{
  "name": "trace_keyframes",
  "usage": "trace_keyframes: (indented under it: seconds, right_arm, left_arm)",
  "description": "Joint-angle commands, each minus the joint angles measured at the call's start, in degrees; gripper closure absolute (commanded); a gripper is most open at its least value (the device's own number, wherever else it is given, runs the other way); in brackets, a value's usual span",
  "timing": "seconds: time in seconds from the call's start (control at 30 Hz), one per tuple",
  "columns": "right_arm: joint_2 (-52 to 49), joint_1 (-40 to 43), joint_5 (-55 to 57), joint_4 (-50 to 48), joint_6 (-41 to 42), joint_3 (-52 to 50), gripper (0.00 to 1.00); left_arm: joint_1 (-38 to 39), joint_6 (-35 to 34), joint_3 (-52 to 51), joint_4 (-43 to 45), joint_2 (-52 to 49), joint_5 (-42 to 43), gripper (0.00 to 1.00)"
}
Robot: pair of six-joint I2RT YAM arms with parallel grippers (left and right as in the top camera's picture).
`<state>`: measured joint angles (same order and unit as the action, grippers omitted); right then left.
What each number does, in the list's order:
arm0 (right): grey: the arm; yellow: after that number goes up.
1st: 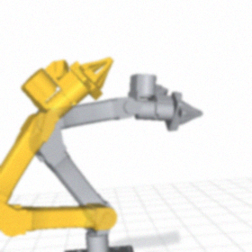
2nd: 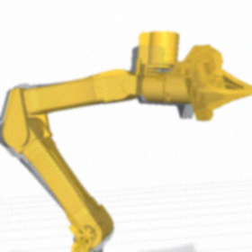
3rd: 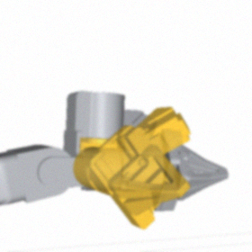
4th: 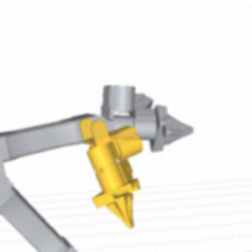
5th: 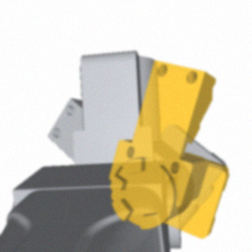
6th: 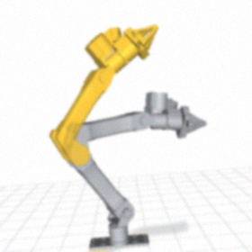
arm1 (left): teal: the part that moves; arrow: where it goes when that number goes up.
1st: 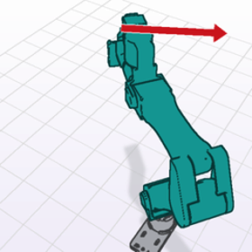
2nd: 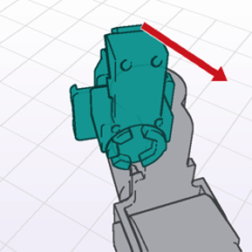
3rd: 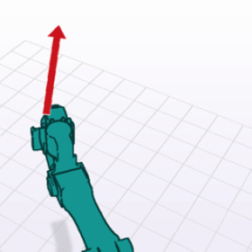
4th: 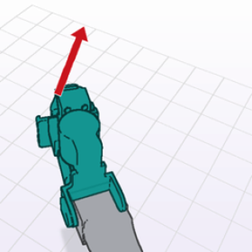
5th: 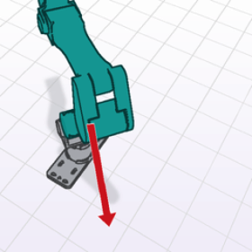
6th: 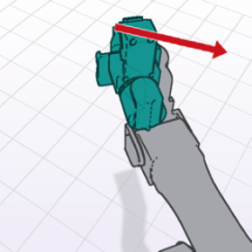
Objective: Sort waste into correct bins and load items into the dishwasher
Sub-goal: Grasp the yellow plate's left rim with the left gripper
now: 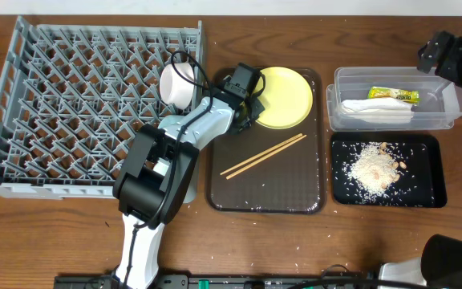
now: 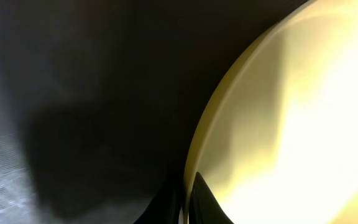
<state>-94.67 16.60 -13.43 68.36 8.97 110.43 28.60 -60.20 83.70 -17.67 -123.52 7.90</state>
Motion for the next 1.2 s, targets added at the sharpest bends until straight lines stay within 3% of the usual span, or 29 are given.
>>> trace_keyframes:
  seconds: [0.0, 0.37, 0.67, 0.7, 0.77, 0.87, 1.17]
  right_arm:
    - [-0.2, 0.6, -0.1, 0.1, 0.6, 0.3, 0.01]
    - [-0.2, 0.6, -0.1, 0.1, 0.6, 0.3, 0.01]
    - [-0.2, 0.6, -0.1, 0.1, 0.6, 0.3, 0.01]
    - [-0.2, 0.6, -0.1, 0.1, 0.6, 0.3, 0.01]
    - [-0.2, 0.6, -0.1, 0.1, 0.6, 0.3, 0.01]
    - [-0.2, 0.6, -0.1, 0.1, 0.6, 0.3, 0.01]
    - [-0.2, 0.6, -0.1, 0.1, 0.6, 0.3, 0.01]
  left_arm:
    - [-0.3, 1.1, -1.7, 0.6, 1.0, 2.0, 0.93]
    - [-1.0, 6.2, -1.7, 0.7, 10.9, 1.7, 0.93]
    - [-1.5, 6.4, -1.7, 0.6, 14.4, 2.0, 0.93]
    - [-1.5, 6.4, -1.7, 0.4, 14.3, 2.0, 0.9]
    - [-1.5, 6.4, -1.7, -0.1, 14.1, 1.9, 0.67]
    - [-1.5, 6.7, -1.7, -0.5, 13.2, 1.5, 0.51]
    - [-1.5, 8.2, -1.8, 0.7, 5.6, 3.1, 0.51]
